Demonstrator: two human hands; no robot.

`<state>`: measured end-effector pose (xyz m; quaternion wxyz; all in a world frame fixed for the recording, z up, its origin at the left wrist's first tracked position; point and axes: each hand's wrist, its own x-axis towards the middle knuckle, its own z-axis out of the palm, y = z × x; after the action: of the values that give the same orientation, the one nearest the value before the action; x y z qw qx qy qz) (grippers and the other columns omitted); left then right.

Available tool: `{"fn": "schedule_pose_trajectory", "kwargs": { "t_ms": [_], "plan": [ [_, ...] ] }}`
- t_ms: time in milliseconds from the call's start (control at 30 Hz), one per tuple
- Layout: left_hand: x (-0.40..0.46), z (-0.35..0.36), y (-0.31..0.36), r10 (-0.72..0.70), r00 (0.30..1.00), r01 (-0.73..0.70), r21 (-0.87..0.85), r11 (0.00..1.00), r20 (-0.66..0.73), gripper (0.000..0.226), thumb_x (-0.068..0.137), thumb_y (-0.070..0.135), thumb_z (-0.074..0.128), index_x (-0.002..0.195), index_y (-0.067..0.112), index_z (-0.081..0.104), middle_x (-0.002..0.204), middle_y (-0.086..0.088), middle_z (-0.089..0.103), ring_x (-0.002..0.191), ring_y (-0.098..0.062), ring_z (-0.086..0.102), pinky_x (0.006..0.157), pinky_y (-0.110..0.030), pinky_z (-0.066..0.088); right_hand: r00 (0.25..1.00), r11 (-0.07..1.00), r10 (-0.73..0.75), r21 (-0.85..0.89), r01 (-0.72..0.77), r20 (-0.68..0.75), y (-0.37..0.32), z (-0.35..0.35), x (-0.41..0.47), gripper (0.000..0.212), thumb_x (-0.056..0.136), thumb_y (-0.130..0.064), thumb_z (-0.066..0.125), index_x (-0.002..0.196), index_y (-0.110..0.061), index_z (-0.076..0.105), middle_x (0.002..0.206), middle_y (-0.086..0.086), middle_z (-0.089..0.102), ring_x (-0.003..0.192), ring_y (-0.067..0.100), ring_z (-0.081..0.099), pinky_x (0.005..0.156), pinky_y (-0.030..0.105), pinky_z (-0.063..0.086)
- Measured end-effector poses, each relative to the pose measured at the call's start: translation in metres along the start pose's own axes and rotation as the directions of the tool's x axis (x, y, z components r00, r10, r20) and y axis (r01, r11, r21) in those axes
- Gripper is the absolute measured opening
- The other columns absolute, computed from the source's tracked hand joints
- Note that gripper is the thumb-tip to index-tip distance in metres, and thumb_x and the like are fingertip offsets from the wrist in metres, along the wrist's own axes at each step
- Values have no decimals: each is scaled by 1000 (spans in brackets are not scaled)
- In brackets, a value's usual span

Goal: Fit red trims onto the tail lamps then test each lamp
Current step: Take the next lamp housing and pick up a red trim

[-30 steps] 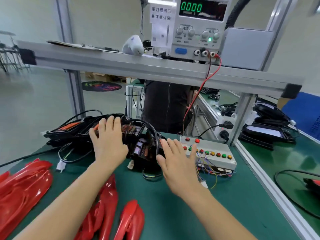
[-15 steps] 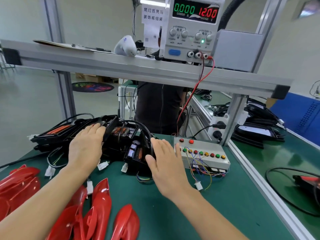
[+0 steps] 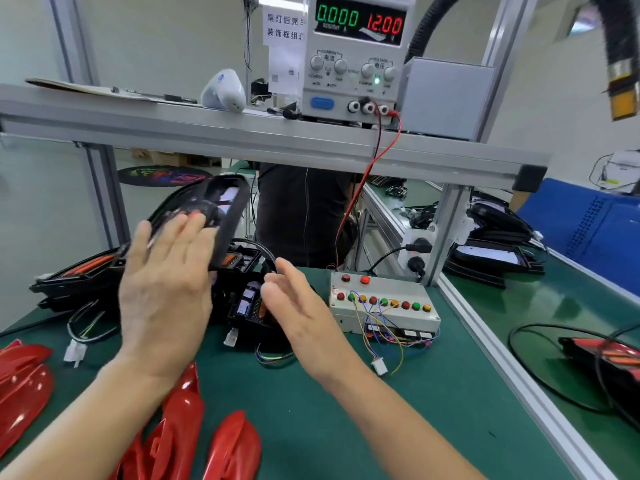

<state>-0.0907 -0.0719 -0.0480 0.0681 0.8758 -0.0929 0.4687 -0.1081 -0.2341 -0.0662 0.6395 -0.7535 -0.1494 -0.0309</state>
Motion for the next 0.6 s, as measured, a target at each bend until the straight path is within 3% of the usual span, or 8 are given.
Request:
{"fn": "schedule_pose_trajectory", "kwargs": {
  "t_ms": [100,167,233,333,400,500,600],
  "plan": [
    [-9,-4,24,78,996,-78,-19,997,-42,40,77,-6,57,117,-4,62,128,-20,59,122,-36,54,111,-48,24,989,929,121,342,-143,85,-11,1,2,56,84,-59,53,136,-39,44,134,-9,58,125,7,53,109,39,40],
    [-17,-3,41,112,992,-114,-40,993,-59,38,80,-3,50,115,-3,64,126,-19,60,120,-35,56,109,-49,26,978,849,143,490,-201,153,-14,-3,2,57,88,-59,54,138,-33,47,134,0,60,121,18,58,101,44,48],
    [-24,-1,59,127,991,-129,-47,991,-32,39,84,1,41,114,-1,65,126,-16,61,120,-31,57,111,-51,30,973,787,157,574,-226,167,-16,-9,0,64,84,-51,55,140,-21,47,130,3,63,107,17,63,83,34,56],
    [-35,3,81,170,985,-169,-81,982,8,38,85,5,39,109,4,70,122,-9,65,117,-25,60,107,-52,35,970,693,221,683,-230,103,-8,-17,-5,66,78,-33,64,138,-8,50,110,2,72,88,11,70,62,24,56],
    [-40,3,87,208,978,-204,-135,970,19,36,82,6,44,105,6,72,118,-7,67,116,-23,60,106,-49,36,967,659,250,723,-209,52,1,-22,-10,60,77,-26,64,132,-6,54,100,1,74,81,10,71,58,22,55],
    [-54,-1,81,283,956,-245,-331,911,72,49,72,9,62,121,10,63,132,-5,58,127,-23,51,111,-44,34,963,652,267,733,-194,17,10,-35,-17,43,76,-25,62,114,-6,65,93,7,74,74,15,70,56,26,56],
    [-64,-6,64,109,989,-30,-607,794,95,61,67,2,67,127,12,57,139,1,48,133,-17,40,113,-34,28,964,647,266,738,-190,15,14,-47,-21,38,80,-24,58,107,-1,69,101,21,71,79,28,70,68,44,61]
  ]
}}
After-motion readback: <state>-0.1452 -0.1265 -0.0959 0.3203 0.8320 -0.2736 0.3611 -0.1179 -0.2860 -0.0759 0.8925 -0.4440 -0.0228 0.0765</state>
